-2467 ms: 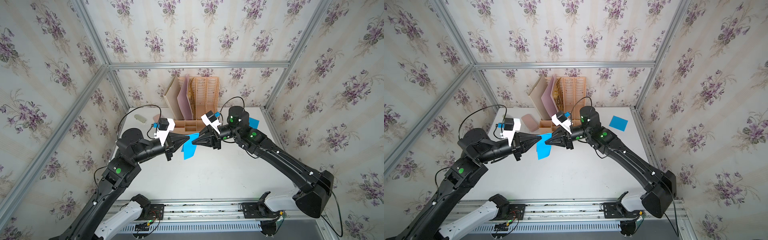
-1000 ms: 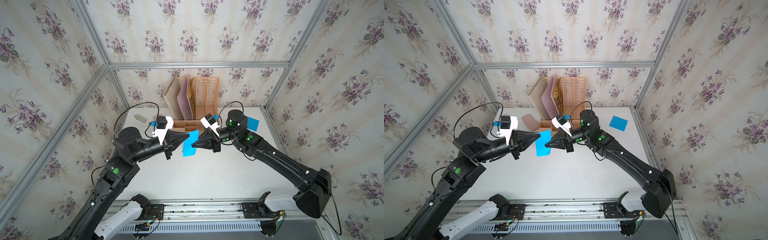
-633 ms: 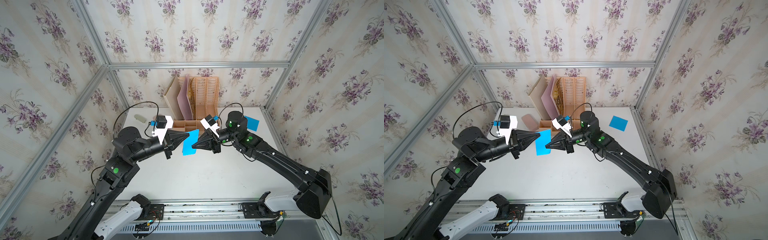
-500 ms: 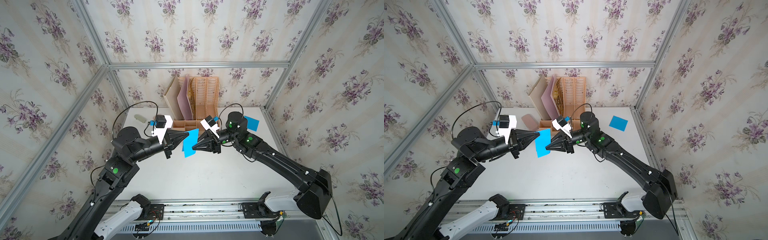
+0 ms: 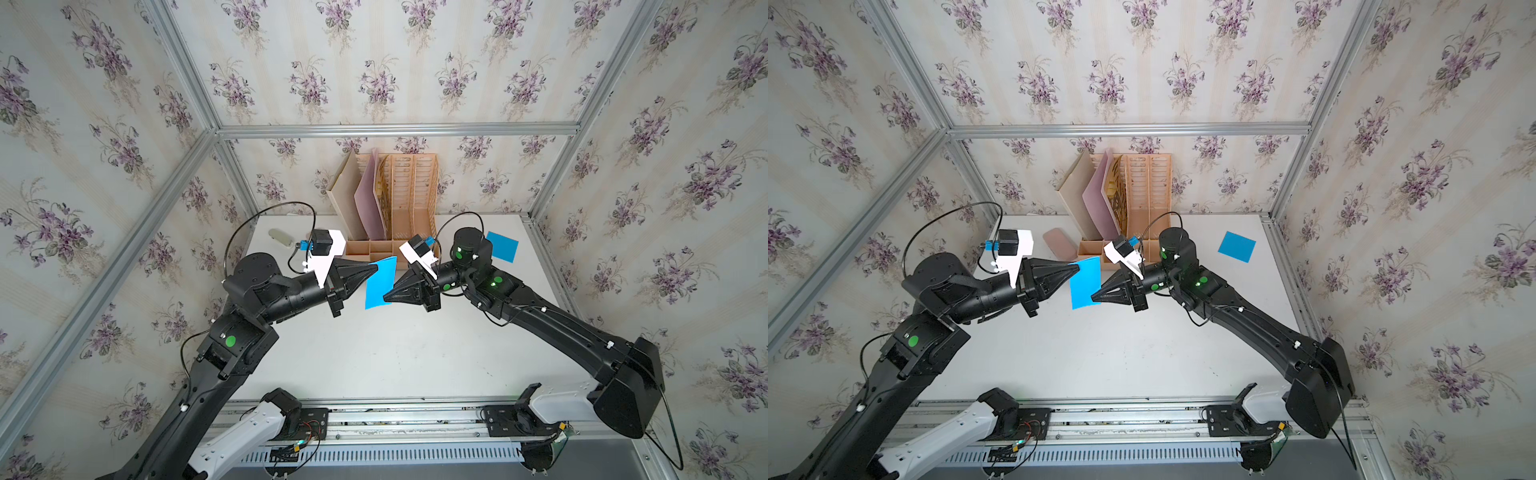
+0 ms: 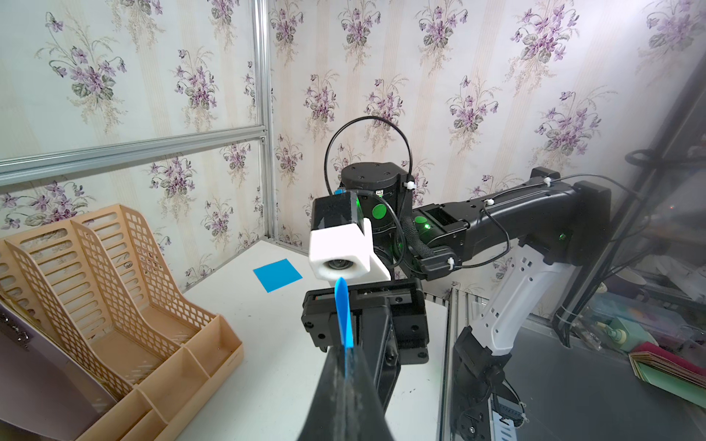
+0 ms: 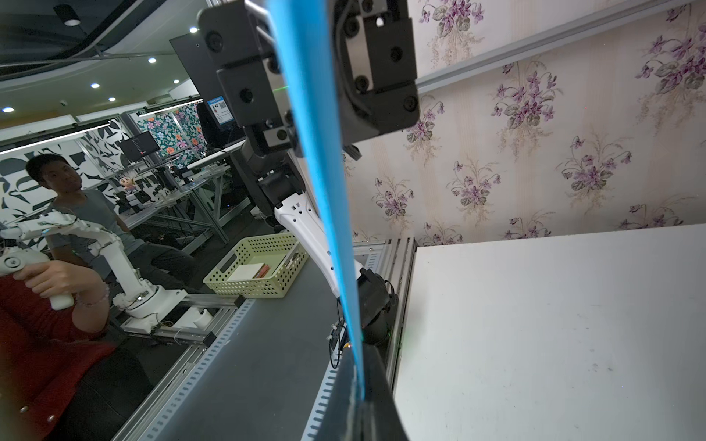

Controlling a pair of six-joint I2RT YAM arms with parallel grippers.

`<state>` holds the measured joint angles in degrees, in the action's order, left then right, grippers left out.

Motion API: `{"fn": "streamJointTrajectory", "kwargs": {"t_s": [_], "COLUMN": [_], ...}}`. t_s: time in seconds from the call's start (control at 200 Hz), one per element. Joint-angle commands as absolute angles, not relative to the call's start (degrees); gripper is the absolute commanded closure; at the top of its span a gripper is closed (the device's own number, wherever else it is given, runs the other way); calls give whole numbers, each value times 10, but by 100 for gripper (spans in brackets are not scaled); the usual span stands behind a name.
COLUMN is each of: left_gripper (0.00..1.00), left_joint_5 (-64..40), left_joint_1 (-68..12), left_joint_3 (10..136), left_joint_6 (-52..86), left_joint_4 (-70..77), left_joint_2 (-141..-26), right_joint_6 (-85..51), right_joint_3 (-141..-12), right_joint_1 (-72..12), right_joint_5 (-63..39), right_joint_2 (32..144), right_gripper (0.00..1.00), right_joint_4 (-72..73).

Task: Fold the square paper along the opposite sides
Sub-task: Smooth out the paper.

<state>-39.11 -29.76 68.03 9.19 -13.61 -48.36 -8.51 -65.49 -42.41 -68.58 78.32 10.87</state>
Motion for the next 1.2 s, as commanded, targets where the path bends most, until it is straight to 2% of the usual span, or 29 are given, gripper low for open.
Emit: {"fn": "streamJointTrajectory", "kwargs": {"t_s": [0.0, 0.03, 0.1, 0.145, 0.17, 0.19, 0.39, 0.435, 0.475, 0.49, 0.525, 0.954, 0.969, 1.014, 1.039, 1.124, 1.194], "left_gripper": [100, 100, 100, 100, 100, 100, 100, 100, 100, 100, 100, 100, 100, 100, 100, 100, 100], "left_joint_5": [-389, -389, -388, -388, -388, -388, -388, -387, -387, -388, -387, -390, -390, -390, -391, -392, -393], "left_joint_1": [-297, -298, -298, -297, -297, -298, -297, -298, -298, -297, -297, -298, -298, -297, -298, -297, -297], "left_joint_3": [686, 686, 688, 688, 688, 688, 687, 687, 687, 687, 687, 686, 686, 685, 685, 684, 683], "left_joint_6": [87, 86, 85, 84, 84, 84, 83, 83, 83, 83, 83, 81, 80, 81, 81, 80, 80], "left_joint_4": [-112, -113, -115, -116, -116, -116, -117, -118, -118, -118, -118, -125, -124, -125, -125, -126, -129], "left_joint_2": [-482, -481, -480, -481, -480, -480, -478, -479, -478, -478, -478, -479, -480, -479, -480, -479, -477], "right_joint_6": [-82, -83, -83, -83, -84, -84, -85, -85, -86, -85, -85, -84, -82, -73, -71, -69, -69], "right_joint_3": [-653, -652, -649, -647, -646, -646, -641, -641, -642, -642, -642, -640, -643, -652, -656, -675, -687], "right_joint_1": [-426, -426, -427, -426, -427, -426, -427, -428, -427, -427, -427, -427, -427, -427, -428, -427, -427], "right_joint_5": [-687, -685, -686, -686, -686, -684, -680, -680, -682, -682, -680, -672, -672, -676, -676, -680, -684], "right_joint_2": [777, 776, 775, 775, 776, 776, 773, 773, 774, 775, 775, 755, 756, 760, 762, 771, 778], "right_gripper": [100, 100, 85, 83, 89, 100, 100, 89, 87, 87, 100, 100, 96, 73, 65, 52, 49], "right_joint_4": [119, 119, 120, 120, 120, 121, 126, 125, 126, 125, 126, 133, 130, 116, 112, 105, 103]}}
